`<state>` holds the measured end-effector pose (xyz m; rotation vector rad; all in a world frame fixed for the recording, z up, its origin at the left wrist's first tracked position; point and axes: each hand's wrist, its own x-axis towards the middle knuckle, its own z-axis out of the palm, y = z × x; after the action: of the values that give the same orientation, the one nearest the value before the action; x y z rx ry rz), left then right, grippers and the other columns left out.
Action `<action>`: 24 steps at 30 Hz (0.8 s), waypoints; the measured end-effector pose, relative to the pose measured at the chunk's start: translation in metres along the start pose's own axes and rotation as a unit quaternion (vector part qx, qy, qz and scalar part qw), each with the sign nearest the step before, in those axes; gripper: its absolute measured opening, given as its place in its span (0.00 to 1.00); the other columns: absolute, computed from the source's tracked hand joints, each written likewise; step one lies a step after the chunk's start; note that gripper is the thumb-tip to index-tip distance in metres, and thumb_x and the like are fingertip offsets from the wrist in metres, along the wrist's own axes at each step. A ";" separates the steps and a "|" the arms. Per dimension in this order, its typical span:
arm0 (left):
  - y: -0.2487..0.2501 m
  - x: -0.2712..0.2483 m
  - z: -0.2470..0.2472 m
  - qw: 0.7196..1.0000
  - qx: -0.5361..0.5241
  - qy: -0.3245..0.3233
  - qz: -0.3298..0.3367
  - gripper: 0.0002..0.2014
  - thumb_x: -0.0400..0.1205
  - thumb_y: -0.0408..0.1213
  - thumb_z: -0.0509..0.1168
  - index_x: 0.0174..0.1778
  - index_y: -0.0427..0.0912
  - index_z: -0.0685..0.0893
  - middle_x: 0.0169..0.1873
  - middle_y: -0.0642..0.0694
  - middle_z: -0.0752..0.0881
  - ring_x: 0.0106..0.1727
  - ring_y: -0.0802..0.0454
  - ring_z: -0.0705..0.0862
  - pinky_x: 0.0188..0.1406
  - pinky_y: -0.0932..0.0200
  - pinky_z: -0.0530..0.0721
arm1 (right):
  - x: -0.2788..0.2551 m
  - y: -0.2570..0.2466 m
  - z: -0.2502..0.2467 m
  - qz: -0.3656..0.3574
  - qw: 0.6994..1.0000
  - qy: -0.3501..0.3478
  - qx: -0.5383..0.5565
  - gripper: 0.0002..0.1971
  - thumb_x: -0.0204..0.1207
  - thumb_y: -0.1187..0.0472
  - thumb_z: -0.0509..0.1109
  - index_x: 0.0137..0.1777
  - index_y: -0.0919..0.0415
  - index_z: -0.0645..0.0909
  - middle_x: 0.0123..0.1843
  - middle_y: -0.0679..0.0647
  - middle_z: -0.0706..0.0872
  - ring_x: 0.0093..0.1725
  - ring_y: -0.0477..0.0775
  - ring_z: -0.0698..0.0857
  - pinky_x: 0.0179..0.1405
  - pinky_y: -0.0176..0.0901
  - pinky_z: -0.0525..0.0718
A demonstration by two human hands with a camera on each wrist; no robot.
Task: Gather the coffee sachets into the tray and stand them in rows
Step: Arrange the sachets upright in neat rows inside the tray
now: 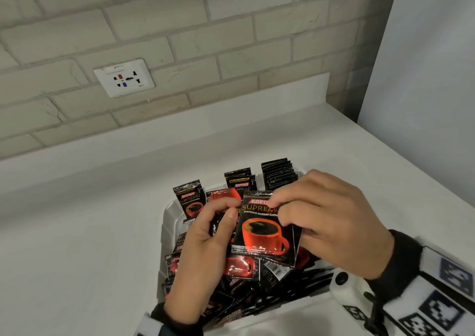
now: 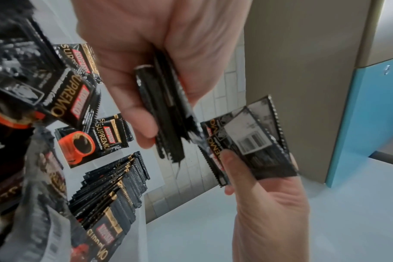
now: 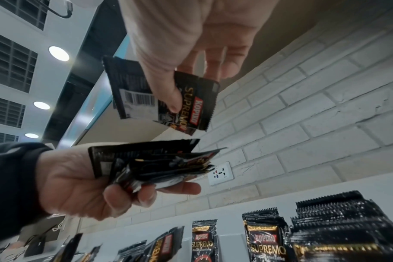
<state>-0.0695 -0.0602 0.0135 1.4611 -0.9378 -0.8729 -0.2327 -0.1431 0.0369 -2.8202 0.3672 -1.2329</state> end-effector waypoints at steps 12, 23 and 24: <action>0.015 -0.010 0.006 0.979 -0.136 -0.092 -0.120 0.14 0.75 0.46 0.59 0.35 0.52 0.91 0.36 0.46 0.91 0.35 0.52 0.89 0.31 0.58 0.83 | -0.010 0.002 0.005 -0.042 0.994 -0.026 -0.100 0.06 0.74 0.64 0.64 0.43 0.52 0.71 0.44 0.50 0.87 0.39 0.53 0.73 0.30 0.42 0.75; 0.013 -0.010 0.010 0.981 -0.127 -0.100 -0.106 0.15 0.61 0.39 0.71 0.43 0.42 0.88 0.36 0.40 0.91 0.30 0.48 0.89 0.25 0.60 0.86 | -0.016 0.011 0.002 0.184 0.980 0.004 0.073 0.13 0.69 0.57 0.63 0.52 0.42 0.74 0.48 0.40 0.70 0.48 0.42 0.72 0.49 0.29 0.70; 0.013 -0.009 0.008 0.984 -0.119 -0.090 -0.100 0.14 0.61 0.39 0.71 0.42 0.43 0.89 0.36 0.40 0.91 0.31 0.48 0.89 0.25 0.59 0.86 | -0.016 0.013 -0.001 0.242 0.961 0.016 0.131 0.14 0.69 0.55 0.64 0.53 0.38 0.74 0.48 0.36 0.72 0.49 0.37 0.73 0.51 0.25 0.70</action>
<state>-0.0818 -0.0555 0.0255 1.2979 -0.7949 -1.2387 -0.2467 -0.1520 0.0241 -2.2971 0.7741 -1.1187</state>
